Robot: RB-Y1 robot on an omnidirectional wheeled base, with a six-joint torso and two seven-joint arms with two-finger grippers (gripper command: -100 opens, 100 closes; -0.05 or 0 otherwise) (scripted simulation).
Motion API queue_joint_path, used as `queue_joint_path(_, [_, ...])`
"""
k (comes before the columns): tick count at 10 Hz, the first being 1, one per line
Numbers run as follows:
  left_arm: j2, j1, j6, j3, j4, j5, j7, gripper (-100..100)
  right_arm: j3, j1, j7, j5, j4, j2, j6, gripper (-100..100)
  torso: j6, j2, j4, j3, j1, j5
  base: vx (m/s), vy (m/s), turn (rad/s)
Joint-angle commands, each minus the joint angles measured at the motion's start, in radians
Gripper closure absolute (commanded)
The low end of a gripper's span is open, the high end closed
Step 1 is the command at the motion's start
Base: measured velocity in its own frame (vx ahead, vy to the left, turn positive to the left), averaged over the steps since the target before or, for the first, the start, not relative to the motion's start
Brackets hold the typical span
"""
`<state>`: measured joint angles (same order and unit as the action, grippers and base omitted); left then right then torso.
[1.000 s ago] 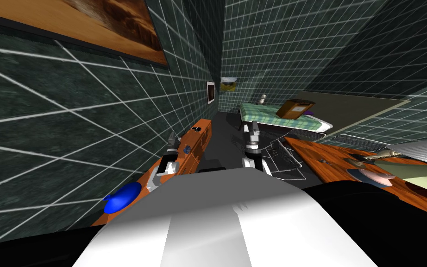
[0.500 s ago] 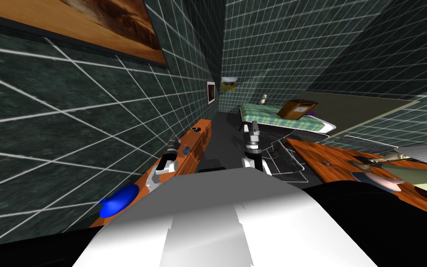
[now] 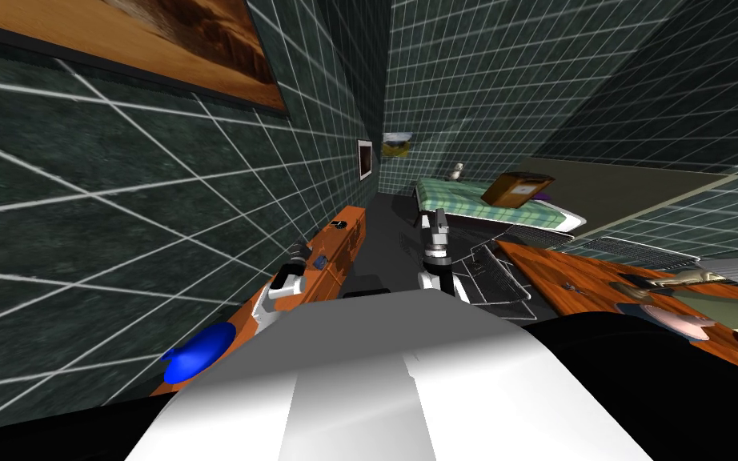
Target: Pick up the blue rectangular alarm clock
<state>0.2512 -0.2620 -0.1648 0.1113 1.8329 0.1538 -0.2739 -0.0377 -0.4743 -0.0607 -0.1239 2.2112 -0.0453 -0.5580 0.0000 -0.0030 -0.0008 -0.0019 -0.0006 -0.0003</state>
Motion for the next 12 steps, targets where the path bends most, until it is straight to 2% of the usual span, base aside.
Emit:
queue_joint_path(1, [0.014,0.014,-0.050,0.012,-0.035,0.023,-0.035,-100,0.000,0.000,0.000,0.000,0.000,0.000,0.000,0,0.000,0.000,0.000,0.000,0.000,0.000,0.045,-0.029,0.018])
queue_joint_path(2, [0.014,0.014,-0.076,0.012,-0.035,0.023,-0.035,-100,0.000,0.000,0.000,0.000,0.000,0.000,0.000,0,0.000,0.000,0.000,0.000,0.000,0.000,0.041,-0.026,0.012])
queue_joint_path(3, [0.022,0.030,-0.103,0.022,-0.069,0.041,-0.063,-100,0.000,0.000,0.000,0.000,0.000,0.000,0.000,0,0.000,0.000,0.000,0.000,0.000,0.000,0.050,-0.025,0.017])
queue_joint_path(4, [0.022,0.030,-0.131,0.022,-0.069,0.041,-0.063,-100,0.000,0.000,0.000,0.000,0.000,0.000,0.000,0,0.000,-0.001,0.000,0.000,-0.001,0.000,0.044,-0.022,0.006])
queue_joint_path(5, [0.029,0.046,-0.168,0.032,-0.102,0.059,-0.091,-100,0.000,0.000,0.000,0.000,0.000,0.000,0.000,0,0.000,0.000,0.000,0.000,0.000,0.000,0.061,-0.021,0.019])
queue_joint_path(6, [0.029,0.046,-0.186,0.032,-0.102,0.059,-0.091,-100,0.000,0.000,0.000,0.000,0.000,0.000,0.000,0,0.000,-0.001,0.000,-0.001,0.000,0.000,0.043,-0.019,0.006])
queue_joint_path(7, [0.034,0.061,-0.229,0.042,-0.136,0.077,-0.119,-100,0.000,0.000,0.000,0.000,0.000,0.000,0.000,0,0.000,0.000,0.000,0.000,0.000,0.000,0.039,-0.028,0.014])
queue_joint_path(8, [0.034,0.061,-0.241,0.042,-0.136,0.077,-0.119,-100,0.000,0.000,0.000,0.000,0.000,0.000,0.000,0,0.000,0.000,0.000,0.000,-0.001,0.000,0.042,-0.022,0.009])
queue_joint_path(9, [0.038,0.077,-0.275,0.051,-0.169,0.096,-0.146,-100,0.000,0.000,0.000,0.000,0.000,0.000,0.000,0,0.000,0.000,0.000,0.000,0.000,0.000,0.049,-0.012,0.013])
queue_joint_path(10, [0.038,0.077,-0.296,0.051,-0.169,0.096,-0.146,-100,0.000,0.000,0.000,0.000,0.000,0.000,0.000,0,0.000,0.000,0.000,0.000,0.000,0.000,0.041,-0.013,0.008])
queue_joint_path(11, [0.041,0.092,-0.330,0.061,-0.202,0.114,-0.173,-100,0.000,0.000,0.000,0.000,0.000,0.000,0.000,0,0.000,0.000,0.000,0.000,0.000,0.000,0.043,-0.017,0.015])
queue_joint_path(12, [0.041,0.092,-0.350,0.061,-0.202,0.114,-0.173,-100,0.000,0.000,0.000,0.000,0.000,0.000,0.000,0,0.000,0.000,0.000,0.000,0.000,0.000,0.039,-0.014,0.006])
